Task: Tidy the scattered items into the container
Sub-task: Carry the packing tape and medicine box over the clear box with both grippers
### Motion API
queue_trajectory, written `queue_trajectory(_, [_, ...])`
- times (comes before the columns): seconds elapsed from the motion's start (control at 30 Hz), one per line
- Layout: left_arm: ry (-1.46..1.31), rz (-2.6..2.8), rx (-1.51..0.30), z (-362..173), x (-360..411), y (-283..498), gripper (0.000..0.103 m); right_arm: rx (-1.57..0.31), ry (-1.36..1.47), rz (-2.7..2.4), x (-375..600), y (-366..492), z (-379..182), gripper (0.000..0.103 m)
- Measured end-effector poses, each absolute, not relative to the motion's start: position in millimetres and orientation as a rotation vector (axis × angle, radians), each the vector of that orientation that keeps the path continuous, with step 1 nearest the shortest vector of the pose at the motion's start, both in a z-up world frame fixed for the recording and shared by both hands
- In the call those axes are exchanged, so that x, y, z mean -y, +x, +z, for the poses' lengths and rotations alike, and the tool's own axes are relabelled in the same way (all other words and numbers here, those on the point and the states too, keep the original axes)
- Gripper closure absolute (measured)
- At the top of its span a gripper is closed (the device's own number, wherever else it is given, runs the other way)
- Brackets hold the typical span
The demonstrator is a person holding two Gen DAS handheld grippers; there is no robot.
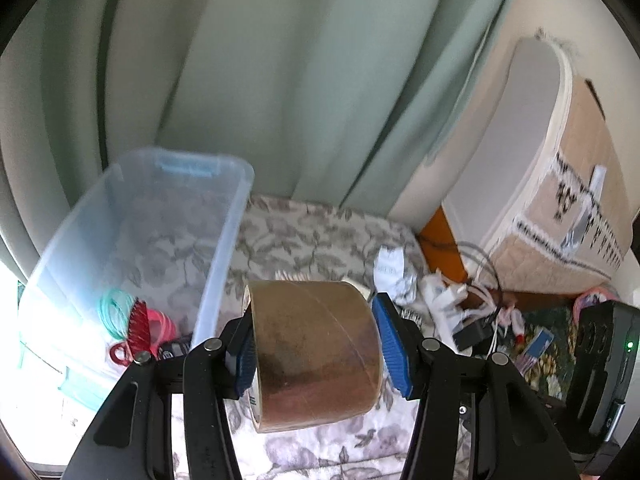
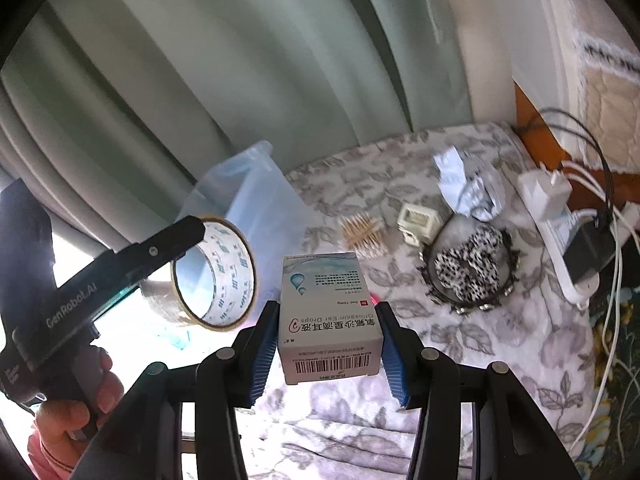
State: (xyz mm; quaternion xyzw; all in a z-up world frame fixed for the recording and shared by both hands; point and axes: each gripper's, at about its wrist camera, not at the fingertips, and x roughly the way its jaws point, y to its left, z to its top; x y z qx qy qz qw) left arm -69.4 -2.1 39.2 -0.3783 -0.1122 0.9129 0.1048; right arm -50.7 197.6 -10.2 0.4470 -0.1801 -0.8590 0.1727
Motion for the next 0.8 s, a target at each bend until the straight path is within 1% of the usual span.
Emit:
queue_trajectory(0.17, [-1.057, 2.732, 0.371, 54.9, 22.1, -66.7, 0.048, 0.475, 1.226, -2.435, -185.2, -52.2, 7.5, 0.052])
queue_trajectory(0.47, [-1.009, 2.852, 0.372, 70.0, 63.9, -62.3, 0.048, 0.385, 1.147, -2.405, -148.8, -59.0, 36.7, 0.052])
queue_trajectory(0.8, [-1.033, 2.922, 0.444, 58.8, 116.7, -57.9, 0.048, 0.295, 1.166, -2.332, -92.8, -74.8, 30.3, 0.052])
